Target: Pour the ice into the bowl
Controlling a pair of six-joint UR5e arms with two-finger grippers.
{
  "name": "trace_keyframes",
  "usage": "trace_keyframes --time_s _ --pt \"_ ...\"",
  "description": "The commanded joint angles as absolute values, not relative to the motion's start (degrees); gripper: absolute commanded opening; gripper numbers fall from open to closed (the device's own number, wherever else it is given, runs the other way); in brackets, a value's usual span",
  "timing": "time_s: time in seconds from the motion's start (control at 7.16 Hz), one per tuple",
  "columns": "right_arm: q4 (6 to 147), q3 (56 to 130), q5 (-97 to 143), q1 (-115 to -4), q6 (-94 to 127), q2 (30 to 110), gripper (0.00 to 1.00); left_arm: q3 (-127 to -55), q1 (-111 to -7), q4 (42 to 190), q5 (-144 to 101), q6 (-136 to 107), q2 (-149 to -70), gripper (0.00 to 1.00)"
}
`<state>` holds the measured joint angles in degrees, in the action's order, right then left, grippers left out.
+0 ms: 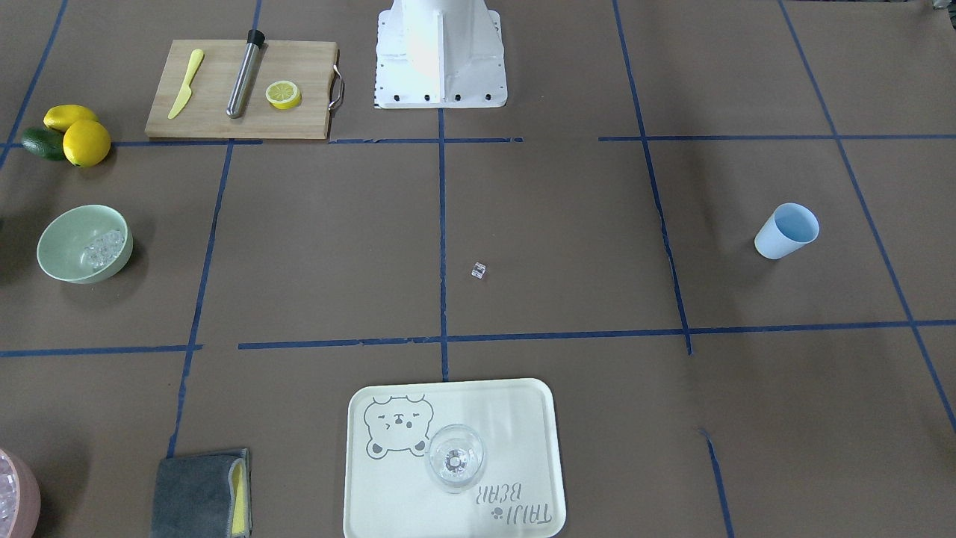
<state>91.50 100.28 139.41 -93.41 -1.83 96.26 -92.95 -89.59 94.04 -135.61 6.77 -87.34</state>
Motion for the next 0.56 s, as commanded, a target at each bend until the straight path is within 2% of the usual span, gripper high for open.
trace_keyframes --time_s 0.0,0.42 --pt "91.4 100.3 138.9 -93.4 -1.8 96.3 1.00 -92.9 -89.6 94.0 -135.6 6.8 -87.4 1.00" --pt "91.3 100.3 138.6 -93.3 -1.7 96.3 1.00 -92.9 -89.6 94.0 -135.6 6.8 -87.5 1.00"
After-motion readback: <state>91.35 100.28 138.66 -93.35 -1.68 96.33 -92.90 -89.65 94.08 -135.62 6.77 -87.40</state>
